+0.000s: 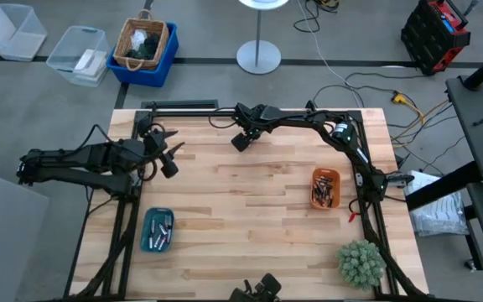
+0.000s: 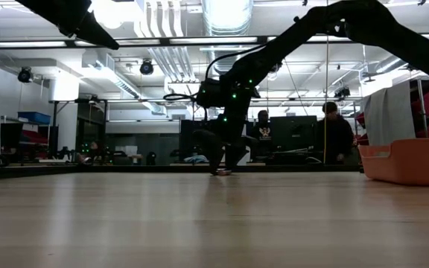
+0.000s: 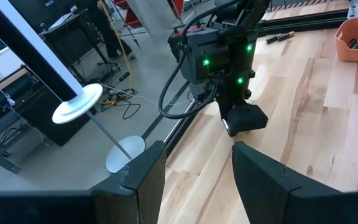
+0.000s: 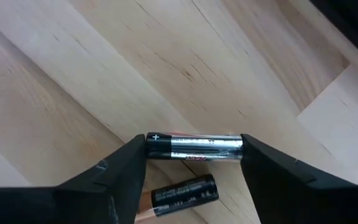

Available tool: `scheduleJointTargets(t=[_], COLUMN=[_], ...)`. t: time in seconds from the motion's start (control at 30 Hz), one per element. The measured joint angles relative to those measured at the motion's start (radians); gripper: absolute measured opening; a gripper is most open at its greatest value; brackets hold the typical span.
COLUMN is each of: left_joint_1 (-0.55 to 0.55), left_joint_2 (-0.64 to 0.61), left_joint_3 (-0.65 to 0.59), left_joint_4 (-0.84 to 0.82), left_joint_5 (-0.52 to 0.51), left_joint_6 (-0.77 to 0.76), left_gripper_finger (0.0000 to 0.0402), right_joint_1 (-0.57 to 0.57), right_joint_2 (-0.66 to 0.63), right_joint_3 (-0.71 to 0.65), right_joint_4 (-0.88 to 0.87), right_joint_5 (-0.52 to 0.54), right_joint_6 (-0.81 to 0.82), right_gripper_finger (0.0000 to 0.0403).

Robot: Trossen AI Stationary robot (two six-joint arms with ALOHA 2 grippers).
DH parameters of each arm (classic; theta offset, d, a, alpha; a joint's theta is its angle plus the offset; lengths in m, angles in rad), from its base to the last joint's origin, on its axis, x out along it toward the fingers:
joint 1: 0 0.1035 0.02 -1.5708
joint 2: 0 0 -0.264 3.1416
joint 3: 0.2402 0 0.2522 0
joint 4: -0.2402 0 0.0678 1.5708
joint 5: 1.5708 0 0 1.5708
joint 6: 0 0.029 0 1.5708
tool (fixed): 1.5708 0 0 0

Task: Sort batteries
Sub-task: Put the silver battery into the blue bin

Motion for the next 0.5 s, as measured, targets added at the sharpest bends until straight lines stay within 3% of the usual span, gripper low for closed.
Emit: scheduleJointTargets(t=[0.5], left_joint_1=[0.000], left_joint_2=[0.000], left_joint_3=[0.000], left_joint_4=[0.000], left_joint_5=[0.000], left_joint_6=[0.000], left_gripper_finger=[0.0165], right_joint_1=[-0.008], right_joint_2=[0.000], right_joint_3=[0.002], right_joint_4=[0.004], right_joint_5=[0.000], right_joint_6=[-0.003], right_gripper_finger=[0.0225])
